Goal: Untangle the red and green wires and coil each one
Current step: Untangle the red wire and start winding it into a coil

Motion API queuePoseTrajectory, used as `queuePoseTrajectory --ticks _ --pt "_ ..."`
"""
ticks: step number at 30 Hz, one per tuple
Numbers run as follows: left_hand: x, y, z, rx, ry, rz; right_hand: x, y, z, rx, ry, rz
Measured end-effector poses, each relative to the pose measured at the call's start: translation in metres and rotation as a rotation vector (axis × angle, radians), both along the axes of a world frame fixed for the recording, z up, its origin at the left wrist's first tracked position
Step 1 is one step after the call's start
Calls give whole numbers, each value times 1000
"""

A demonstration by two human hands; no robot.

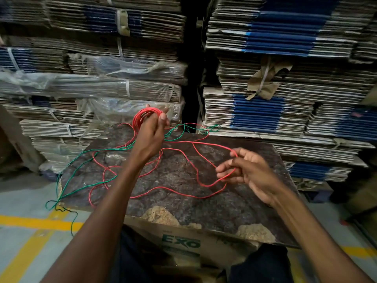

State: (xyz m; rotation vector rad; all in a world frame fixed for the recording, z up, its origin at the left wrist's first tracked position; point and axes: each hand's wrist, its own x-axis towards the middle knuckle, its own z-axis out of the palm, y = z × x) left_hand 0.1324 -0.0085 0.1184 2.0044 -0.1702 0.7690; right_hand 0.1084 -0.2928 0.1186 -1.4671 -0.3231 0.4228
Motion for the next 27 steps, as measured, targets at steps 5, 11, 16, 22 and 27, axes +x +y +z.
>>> queuePoseTrajectory --ticks 5,11,16,22,27 --pt "0 11 -7 349 39 151 10 -7 7 107 -31 -51" --pt "-9 18 -6 548 139 133 18 -12 31 -20 -383 -169" --pt "-26 17 -10 455 238 26 31 1 57 -107 -739 -328" --pt "-61 4 0 154 351 -298 56 10 73 -104 -891 -485" --pt "-91 -15 10 -169 466 -547 76 13 69 -121 -917 -458"
